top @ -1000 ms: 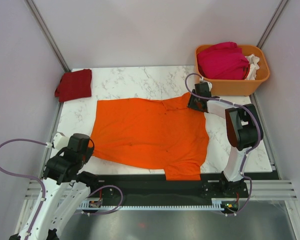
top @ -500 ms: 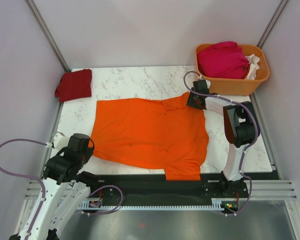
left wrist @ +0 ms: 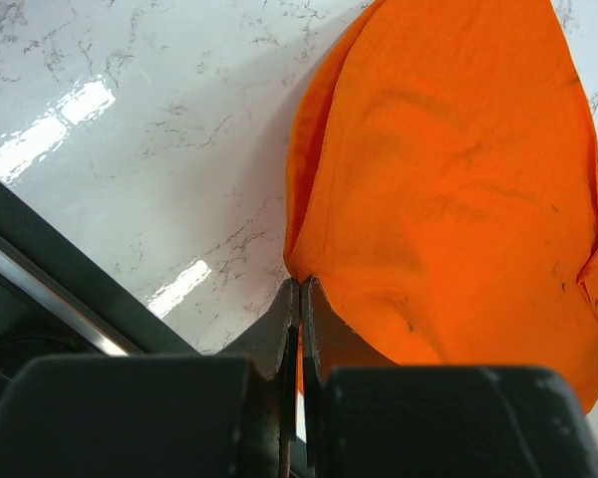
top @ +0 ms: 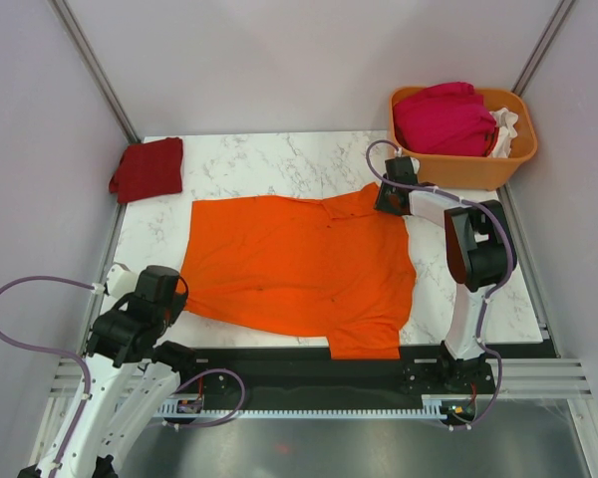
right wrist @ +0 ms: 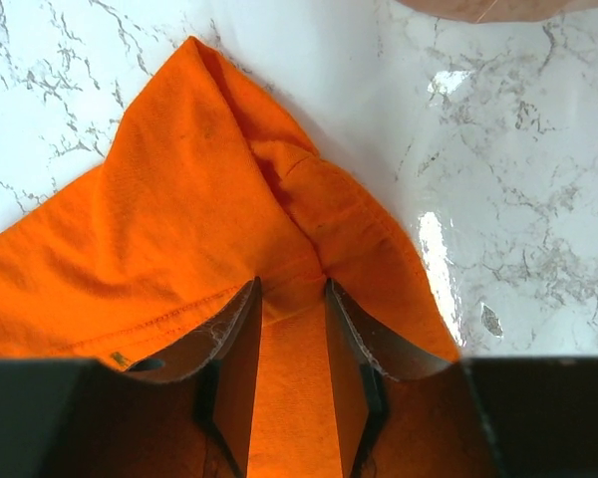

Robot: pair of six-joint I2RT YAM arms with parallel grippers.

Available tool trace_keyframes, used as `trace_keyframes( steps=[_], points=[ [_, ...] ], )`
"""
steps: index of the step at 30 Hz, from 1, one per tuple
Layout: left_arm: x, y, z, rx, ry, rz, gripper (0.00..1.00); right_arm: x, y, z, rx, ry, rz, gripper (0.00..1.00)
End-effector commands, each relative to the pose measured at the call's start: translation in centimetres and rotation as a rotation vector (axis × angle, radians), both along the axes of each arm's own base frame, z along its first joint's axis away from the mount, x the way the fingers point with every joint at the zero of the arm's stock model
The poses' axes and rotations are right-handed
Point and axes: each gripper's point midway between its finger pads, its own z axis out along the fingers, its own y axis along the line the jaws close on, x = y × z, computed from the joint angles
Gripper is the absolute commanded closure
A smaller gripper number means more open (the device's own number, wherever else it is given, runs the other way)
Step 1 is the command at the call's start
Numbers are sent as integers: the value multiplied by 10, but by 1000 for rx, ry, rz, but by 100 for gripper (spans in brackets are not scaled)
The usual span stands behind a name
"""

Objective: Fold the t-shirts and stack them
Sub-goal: Flatten the tshirt out

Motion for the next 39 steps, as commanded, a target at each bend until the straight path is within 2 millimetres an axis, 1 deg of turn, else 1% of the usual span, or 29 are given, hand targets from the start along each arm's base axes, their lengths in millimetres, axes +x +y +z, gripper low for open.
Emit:
trace_keyframes(
  steps=[1,4,7,11,14,17,19,20,22,23,26,27,29,33,36,37,39],
  points=[
    [6,5,11,16,-38,32,98,41,0,33,35,-140,-12,60],
    [6,5,10,17,-37,31,98,47,1,41,40,-156,-13,58],
    [6,5,10,17,-37,31,98,53,3,50,43,-173,-13,51],
    [6,4,10,17,-38,27,98,64,3,63,35,-192,-12,50],
    [6,4,9,18,-37,26,98,70,4,65,35,-194,-12,50],
    [6,4,10,17,-41,26,98,70,8,63,56,-186,-3,50],
    [6,4,9,19,-38,25,98,69,11,60,64,-182,2,52],
    [6,4,9,20,-37,24,98,68,14,60,65,-181,7,53],
    [6,4,9,19,-36,23,98,67,16,59,66,-183,11,60],
    [6,4,9,19,-37,24,98,67,18,58,68,-182,14,67],
    [6,4,8,21,-35,25,98,65,18,54,71,-174,18,79],
    [6,4,8,20,-35,22,98,65,18,54,68,-173,19,87],
    [6,3,8,21,-33,21,98,64,19,53,69,-169,23,99],
    [6,3,8,19,-36,17,98,65,20,58,77,-180,24,100],
    [6,2,8,21,-30,15,98,78,31,77,133,-217,40,100],
    [6,3,8,21,-32,16,98,90,39,90,171,-244,47,100],
    [7,2,9,21,-36,13,98,104,48,103,218,-276,46,100]
  ],
)
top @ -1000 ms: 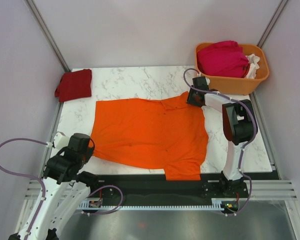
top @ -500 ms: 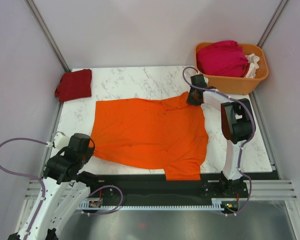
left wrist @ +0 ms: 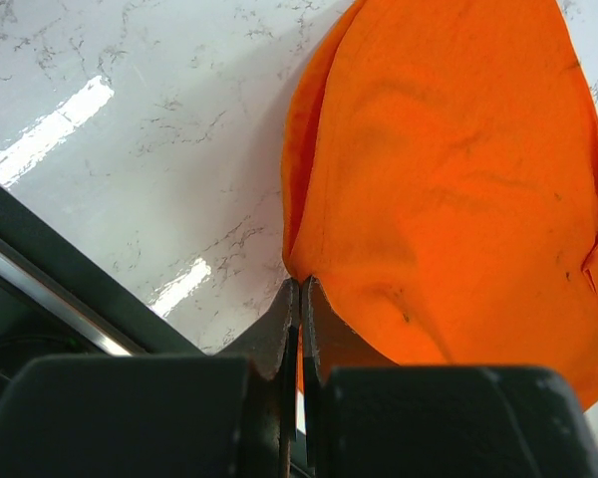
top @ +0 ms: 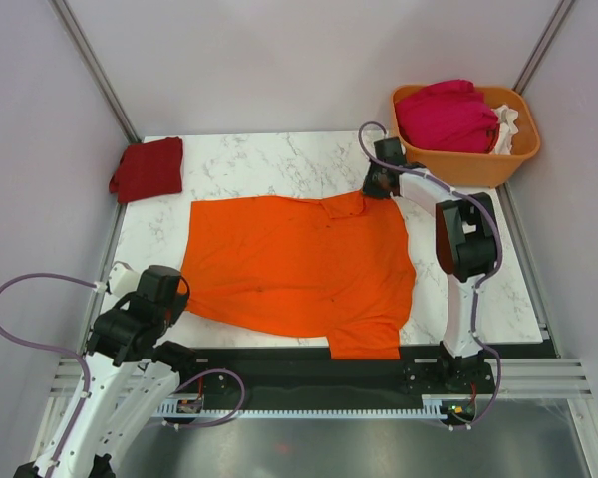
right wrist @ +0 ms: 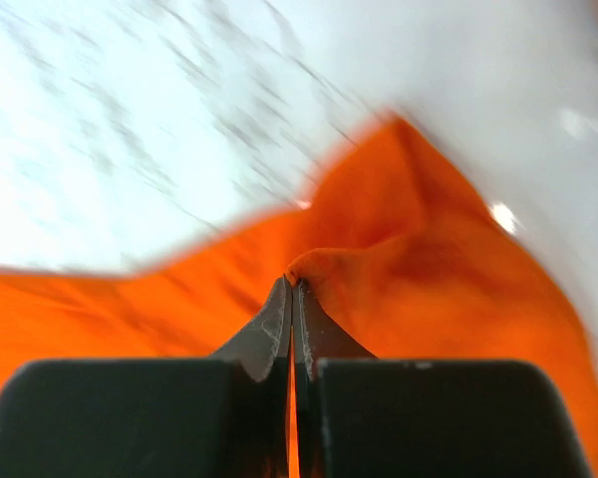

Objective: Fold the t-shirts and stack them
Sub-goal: Flatten the tshirt out

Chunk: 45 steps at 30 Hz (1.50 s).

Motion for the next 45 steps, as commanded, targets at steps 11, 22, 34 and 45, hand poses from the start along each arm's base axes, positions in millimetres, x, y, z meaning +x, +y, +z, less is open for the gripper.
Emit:
trace_keyframes(
  steps=[11,22,34,45],
  points=[
    [9,1,8,21,-27,3,98,196,57,102,510,-482,-73,7],
    [14,-1,5,47,-6,-15,98,167,40,161,374,-589,2,2],
    [16,-18,-5,-30,-22,-79,98,-47,-4,143,60,-244,35,2],
    [22,-48,-42,-135,32,-155,98,-301,-14,41,71,103,59,2]
  ],
)
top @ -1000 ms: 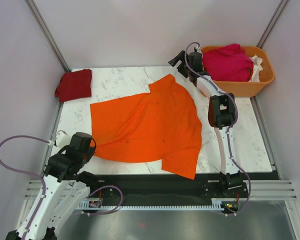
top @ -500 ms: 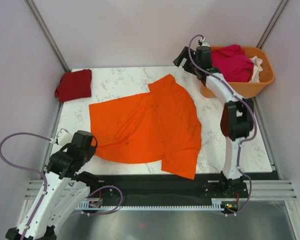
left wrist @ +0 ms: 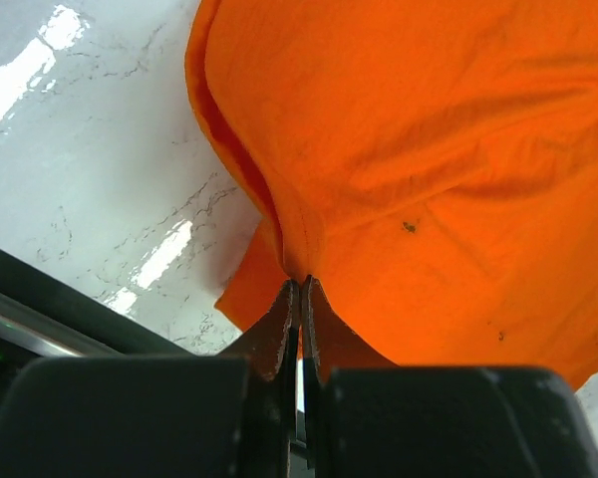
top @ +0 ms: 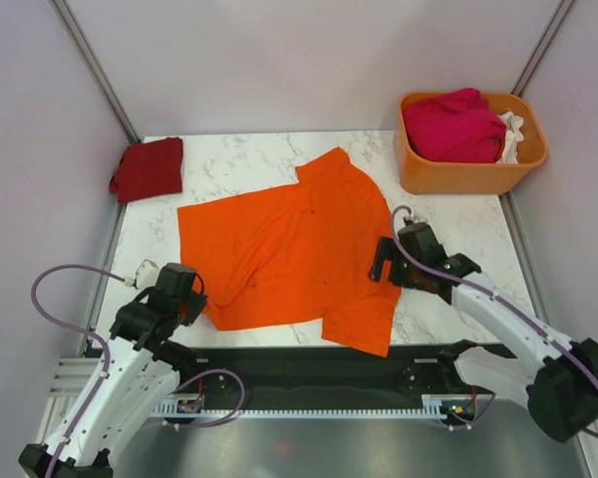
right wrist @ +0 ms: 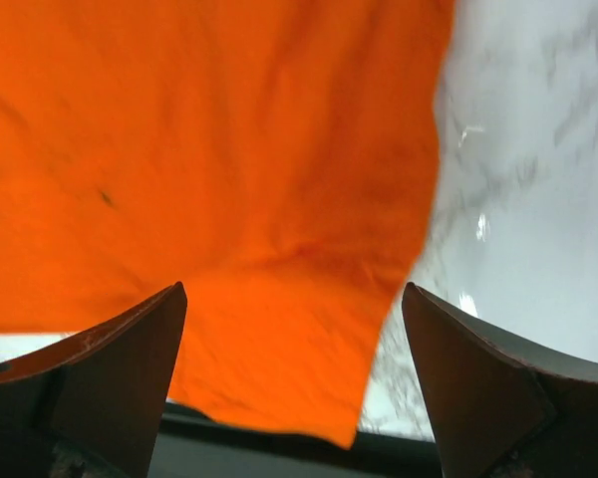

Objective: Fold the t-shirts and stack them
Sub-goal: Flatten the tshirt out

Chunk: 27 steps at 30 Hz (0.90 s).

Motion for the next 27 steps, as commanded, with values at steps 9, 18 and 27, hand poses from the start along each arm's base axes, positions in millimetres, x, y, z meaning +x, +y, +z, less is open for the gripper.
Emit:
trace_keyframes(
  steps=[9,18,27],
  points=[
    [7,-12,7,-71,-88,-39,98,-132,9,-38,148,231,-18,2],
    [8,-10,4,-46,-74,-35,98,-154,20,-86,83,292,54,4],
    [9,-9,5,-35,-72,-37,98,-120,25,-71,110,117,10,38]
  ],
)
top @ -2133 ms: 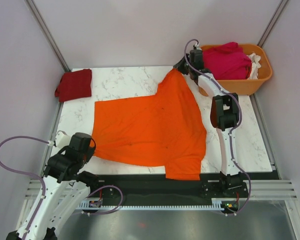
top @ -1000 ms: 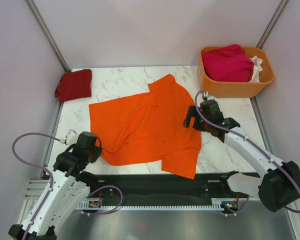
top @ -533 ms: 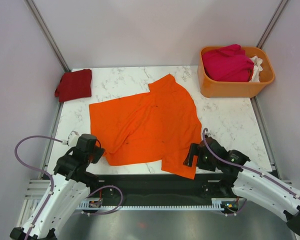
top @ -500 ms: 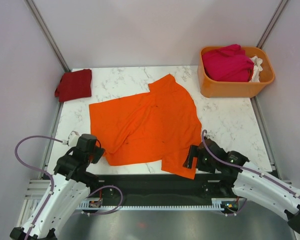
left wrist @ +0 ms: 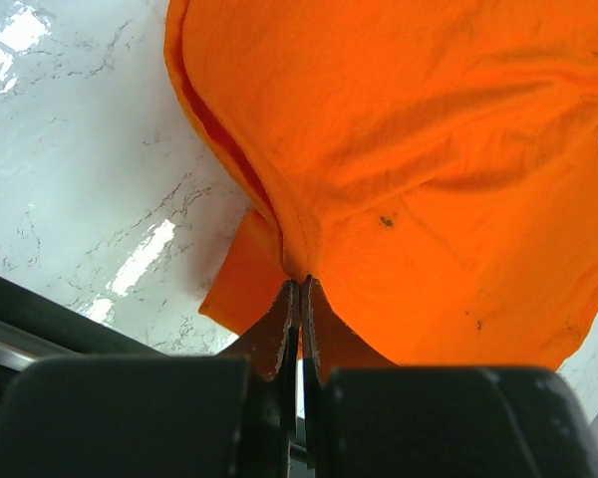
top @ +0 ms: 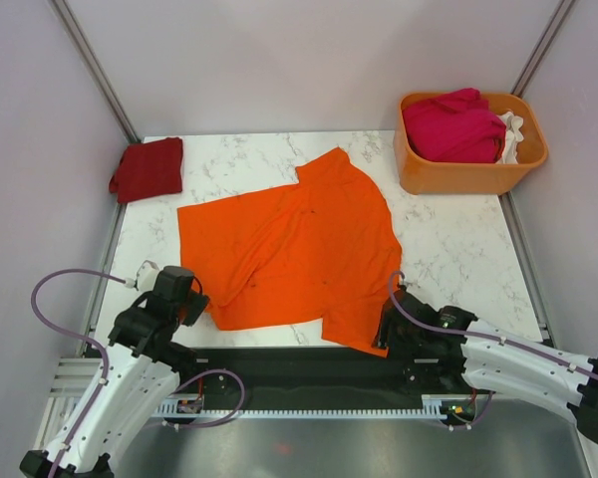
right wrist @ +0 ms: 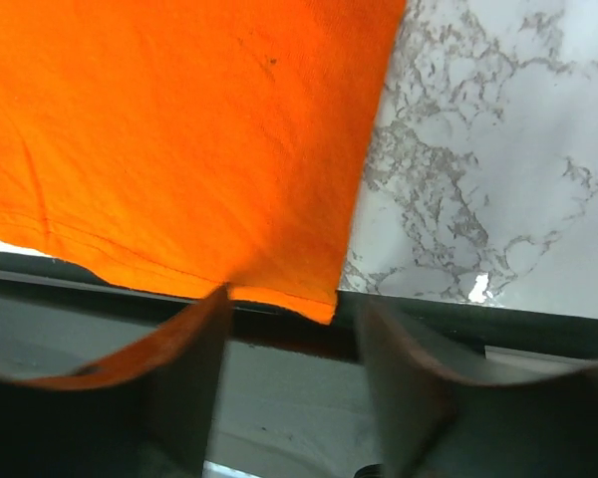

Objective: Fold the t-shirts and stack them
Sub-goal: Flatten the tshirt out

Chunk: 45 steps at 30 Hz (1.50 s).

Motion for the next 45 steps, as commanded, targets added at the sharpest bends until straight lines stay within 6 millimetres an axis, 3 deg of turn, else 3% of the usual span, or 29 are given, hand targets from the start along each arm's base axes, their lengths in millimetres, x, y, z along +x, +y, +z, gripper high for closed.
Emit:
trace_keyframes(
  steps=[1,2,3,5,6,9,12,15,16,19,22,27,31,34,38,42,45],
  points=[
    [5,-1,5,12,-22,-16,98,37,12,15,52,-176,-61,45],
    [5,0,4,15,-23,-15,98,37,14,12,62,-173,-56,48],
    [5,0,4,15,-25,-13,98,36,16,11,68,-169,-49,61],
    [6,1,5,18,-28,-10,98,34,18,7,78,-162,-32,71],
    [6,1,6,18,-31,-9,98,33,18,6,75,-160,-25,85],
    [6,1,7,11,-39,-8,98,33,19,8,77,-169,-3,100],
    [4,-3,16,-18,-63,-21,98,38,19,26,95,-211,-13,100],
    [-5,-9,29,-47,-70,-70,98,51,5,62,78,-293,-89,100],
    [-8,-12,37,-67,-75,-86,98,52,-1,84,70,-316,-104,100],
    [-23,-14,39,-88,-47,-111,98,55,-5,114,70,-347,-116,100],
    [-34,-13,37,-100,-41,-124,98,56,-3,130,91,-360,-109,100],
    [-53,1,30,-52,2,-115,93,58,-18,141,54,-393,-148,100],
    [-62,11,42,-7,-10,-122,87,58,-40,163,56,-458,-212,100],
    [-71,21,47,34,2,-115,86,56,-48,163,31,-458,-227,100],
    [-72,21,49,32,-23,-133,98,57,-43,157,36,-456,-212,100],
    [-70,18,48,21,-18,-135,98,67,-39,166,21,-500,-197,100],
    [-65,14,45,21,6,-141,98,87,-27,183,-33,-550,-166,100]
  ],
)
